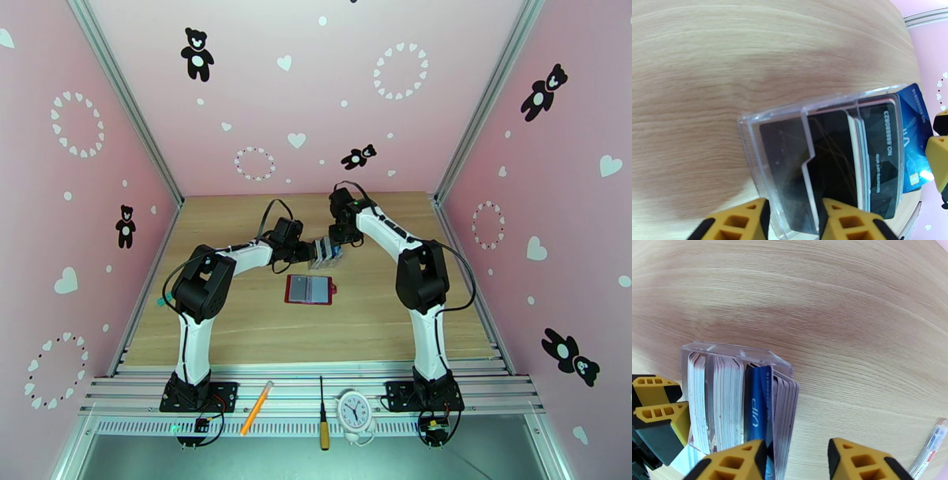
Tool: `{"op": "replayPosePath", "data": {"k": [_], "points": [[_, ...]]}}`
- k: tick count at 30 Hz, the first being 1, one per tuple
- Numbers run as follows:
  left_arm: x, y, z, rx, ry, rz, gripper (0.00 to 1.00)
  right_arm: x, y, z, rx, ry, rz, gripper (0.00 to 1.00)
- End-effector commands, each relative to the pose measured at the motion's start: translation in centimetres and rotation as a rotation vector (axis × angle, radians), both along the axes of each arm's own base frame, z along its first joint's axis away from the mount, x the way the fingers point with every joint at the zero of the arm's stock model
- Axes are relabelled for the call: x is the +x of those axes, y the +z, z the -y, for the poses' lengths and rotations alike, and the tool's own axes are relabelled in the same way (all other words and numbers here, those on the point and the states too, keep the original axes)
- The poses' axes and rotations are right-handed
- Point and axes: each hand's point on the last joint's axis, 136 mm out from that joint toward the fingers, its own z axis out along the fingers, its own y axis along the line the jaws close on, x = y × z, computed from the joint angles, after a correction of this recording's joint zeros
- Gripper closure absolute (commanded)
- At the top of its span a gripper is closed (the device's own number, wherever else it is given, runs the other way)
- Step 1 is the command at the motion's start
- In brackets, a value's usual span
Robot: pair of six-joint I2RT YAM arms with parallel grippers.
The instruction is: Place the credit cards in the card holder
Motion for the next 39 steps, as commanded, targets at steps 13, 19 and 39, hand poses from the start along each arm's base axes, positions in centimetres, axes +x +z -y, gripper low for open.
{"op": "replayPosePath", "data": {"k": [13, 19, 39], "points": [[-1.2, -2.3, -1.6, 0.052, 0.020, -0.089, 0.60, -0.7, 3.1, -0.7, 0.072, 0.014, 0.013, 0.82], [-1.2, -2.3, -1.7, 0.053, 0.021, -0.089, 0.60, -1.0, 3.6, -1.0, 0.094, 0.018, 0.012, 0.88], [-1.2, -2.0, -1.6, 0.045, 0.018, -0.083, 0.60, -2.8, 5.8, -3.5, 0.202, 0.048, 0.020, 1.00]]}}
